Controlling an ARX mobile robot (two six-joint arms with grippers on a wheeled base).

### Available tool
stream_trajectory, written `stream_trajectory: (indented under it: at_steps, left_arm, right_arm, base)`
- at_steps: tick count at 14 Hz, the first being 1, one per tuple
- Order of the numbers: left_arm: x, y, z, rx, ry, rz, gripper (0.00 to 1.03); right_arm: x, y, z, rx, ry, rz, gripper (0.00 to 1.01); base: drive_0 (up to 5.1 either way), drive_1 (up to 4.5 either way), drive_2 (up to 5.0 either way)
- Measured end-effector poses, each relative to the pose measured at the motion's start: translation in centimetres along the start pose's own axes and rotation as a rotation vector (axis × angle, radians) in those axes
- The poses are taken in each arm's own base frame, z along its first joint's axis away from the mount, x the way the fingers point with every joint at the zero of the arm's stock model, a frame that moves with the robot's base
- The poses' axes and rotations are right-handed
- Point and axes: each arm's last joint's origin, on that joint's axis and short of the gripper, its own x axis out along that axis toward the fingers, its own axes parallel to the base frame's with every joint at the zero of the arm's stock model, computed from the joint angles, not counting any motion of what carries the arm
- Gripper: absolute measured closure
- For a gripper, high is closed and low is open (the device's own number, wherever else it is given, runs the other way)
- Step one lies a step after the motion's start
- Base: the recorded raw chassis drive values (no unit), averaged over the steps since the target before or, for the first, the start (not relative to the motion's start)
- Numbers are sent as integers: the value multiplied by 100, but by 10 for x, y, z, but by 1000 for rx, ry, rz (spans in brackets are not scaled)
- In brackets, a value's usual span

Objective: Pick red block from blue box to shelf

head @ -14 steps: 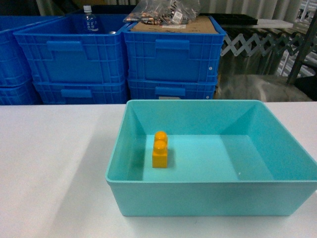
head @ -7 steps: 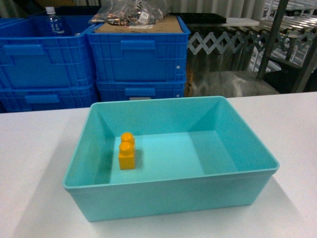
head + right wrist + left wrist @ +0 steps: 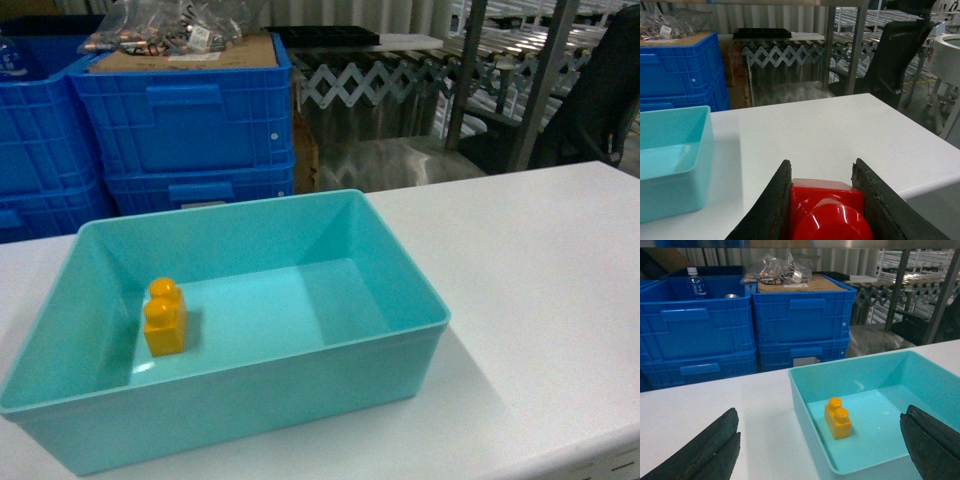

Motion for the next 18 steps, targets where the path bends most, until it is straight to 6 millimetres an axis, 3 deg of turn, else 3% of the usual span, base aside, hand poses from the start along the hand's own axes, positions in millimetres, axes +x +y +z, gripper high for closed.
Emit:
stream_trajectory:
  at_steps: [18]
  left_arm:
    - [0, 0, 0, 0, 0, -1, 5]
  right_arm:
    - [0, 0, 0, 0, 0, 0, 72]
  base:
    - [-160, -160, -160]
